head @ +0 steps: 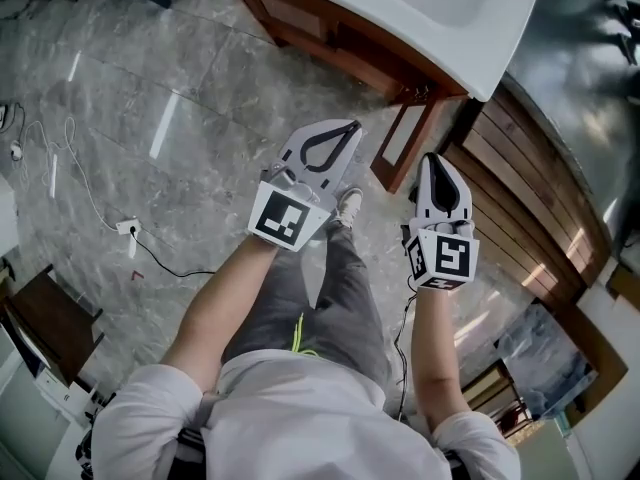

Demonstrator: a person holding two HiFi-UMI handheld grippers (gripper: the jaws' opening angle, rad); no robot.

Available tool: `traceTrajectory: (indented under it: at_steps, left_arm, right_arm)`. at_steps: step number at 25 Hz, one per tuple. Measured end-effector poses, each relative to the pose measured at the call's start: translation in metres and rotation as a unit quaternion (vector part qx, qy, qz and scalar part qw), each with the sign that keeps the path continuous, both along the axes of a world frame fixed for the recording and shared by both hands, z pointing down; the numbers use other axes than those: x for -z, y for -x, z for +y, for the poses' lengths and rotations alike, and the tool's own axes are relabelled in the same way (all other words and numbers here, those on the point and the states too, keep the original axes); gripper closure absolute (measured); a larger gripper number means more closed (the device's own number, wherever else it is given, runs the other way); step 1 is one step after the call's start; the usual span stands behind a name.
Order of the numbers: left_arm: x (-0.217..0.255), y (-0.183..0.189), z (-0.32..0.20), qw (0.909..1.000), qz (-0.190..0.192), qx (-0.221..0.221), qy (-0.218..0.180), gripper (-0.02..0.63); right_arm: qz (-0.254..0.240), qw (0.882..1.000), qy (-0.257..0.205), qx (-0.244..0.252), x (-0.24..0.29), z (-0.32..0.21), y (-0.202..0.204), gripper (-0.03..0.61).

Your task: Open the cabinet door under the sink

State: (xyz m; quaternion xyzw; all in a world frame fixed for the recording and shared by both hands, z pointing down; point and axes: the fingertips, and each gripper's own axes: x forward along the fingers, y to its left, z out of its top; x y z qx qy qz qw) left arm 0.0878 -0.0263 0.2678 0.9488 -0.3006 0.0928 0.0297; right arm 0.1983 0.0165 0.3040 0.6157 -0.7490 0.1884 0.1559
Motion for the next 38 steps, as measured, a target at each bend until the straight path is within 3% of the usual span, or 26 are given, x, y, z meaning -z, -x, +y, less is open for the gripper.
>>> traceTrajectory:
  at_steps: [6,13,31,38]
  left_arm:
    - [0.06,0.015,-0.013,0.9987,0.027,0.021,-0.036,0.603]
    - [0.121,0.032,-0.021,0.9938,0.086,0.059,-0.041,0.603]
    - [0.206,0.075,-0.028,0.9887,0.09,0.082,-0.088,0.603]
    - [0.229,0.09,-0.017,0.9863,0.099,0.095,-0.092,0.603]
  right_arm:
    - [-0.024,0.999,-0.032,-0.001,0.043,-0.011,0.013,0.535]
    - [-0.032,0.997,-0.076,0.01,0.095,-0.016,0.018,0.535]
    - [-0.022,0.99,-0.139,-0.014,0.172,-0.029,-0.012,0.535]
    - [-0.03,0.986,-0.159,-0.048,0.195,-0.025,-0.045,0.535]
